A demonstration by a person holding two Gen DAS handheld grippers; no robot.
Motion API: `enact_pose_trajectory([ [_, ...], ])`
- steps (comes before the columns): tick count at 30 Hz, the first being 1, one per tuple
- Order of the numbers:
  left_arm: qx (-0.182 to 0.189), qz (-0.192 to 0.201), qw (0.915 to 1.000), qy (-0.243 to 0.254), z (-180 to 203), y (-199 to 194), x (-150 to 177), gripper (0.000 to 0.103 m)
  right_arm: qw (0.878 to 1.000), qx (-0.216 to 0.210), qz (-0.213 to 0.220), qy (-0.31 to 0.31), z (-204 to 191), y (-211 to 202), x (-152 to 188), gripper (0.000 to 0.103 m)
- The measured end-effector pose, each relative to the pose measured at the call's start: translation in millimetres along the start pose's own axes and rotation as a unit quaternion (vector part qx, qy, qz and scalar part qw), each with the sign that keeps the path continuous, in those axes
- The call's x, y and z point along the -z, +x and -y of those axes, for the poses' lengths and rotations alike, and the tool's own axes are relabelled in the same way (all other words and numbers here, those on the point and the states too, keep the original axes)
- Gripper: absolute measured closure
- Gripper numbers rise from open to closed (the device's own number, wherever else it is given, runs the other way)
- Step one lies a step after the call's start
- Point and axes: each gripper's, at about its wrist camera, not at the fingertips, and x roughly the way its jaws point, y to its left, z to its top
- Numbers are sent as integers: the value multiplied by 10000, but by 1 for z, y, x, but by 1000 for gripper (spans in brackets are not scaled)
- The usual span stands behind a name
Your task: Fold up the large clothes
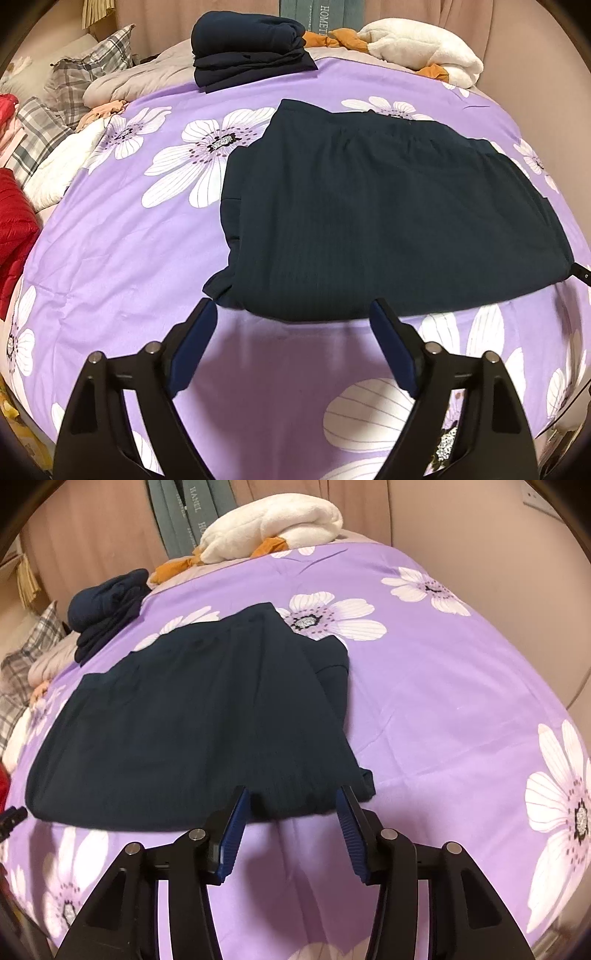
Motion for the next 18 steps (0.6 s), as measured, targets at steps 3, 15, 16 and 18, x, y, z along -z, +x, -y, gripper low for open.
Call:
enact_pose_trajectory([
  [3, -27, 2, 10000, 32, 1, -4, 0, 17, 10000, 9, 53, -36, -6, -7, 1, 35],
  [15, 91, 104, 9999, -94, 4, -30, -1, 3, 9992, -256, 145, -255, -36, -25, 1, 24],
  [16, 70, 106, 9999, -85, 5, -32, -1, 3, 9992, -277, 151, -257, -38, -27, 1, 24],
  [18, 74, 159, 9998, -105, 6, -39, -1, 2, 9990, -335, 163, -250, -42, -31, 1, 24],
])
